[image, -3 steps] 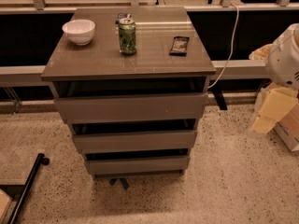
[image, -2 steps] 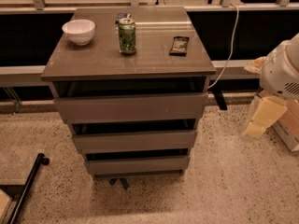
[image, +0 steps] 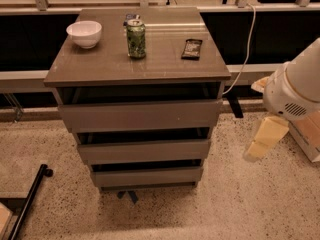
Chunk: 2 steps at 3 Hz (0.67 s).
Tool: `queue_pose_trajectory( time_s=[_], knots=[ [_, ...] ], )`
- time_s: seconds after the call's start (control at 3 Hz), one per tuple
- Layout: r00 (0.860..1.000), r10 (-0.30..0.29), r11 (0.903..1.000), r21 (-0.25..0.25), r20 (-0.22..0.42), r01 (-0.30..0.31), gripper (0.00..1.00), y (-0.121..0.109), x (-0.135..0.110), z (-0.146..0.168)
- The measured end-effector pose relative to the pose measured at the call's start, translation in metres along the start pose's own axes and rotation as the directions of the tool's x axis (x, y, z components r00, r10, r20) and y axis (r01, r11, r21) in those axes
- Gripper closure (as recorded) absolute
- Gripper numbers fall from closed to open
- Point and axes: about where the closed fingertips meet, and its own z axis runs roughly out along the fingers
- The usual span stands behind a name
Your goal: Open middle drawer
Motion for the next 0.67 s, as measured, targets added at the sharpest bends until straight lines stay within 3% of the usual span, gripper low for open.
queue_pose_trajectory(
  time_s=[0.67],
  knots=[
    [0.989,-0.007,0.9968,-0.078,0.145,0.019,0.0,0.019,-0.019,0.118]
  ],
)
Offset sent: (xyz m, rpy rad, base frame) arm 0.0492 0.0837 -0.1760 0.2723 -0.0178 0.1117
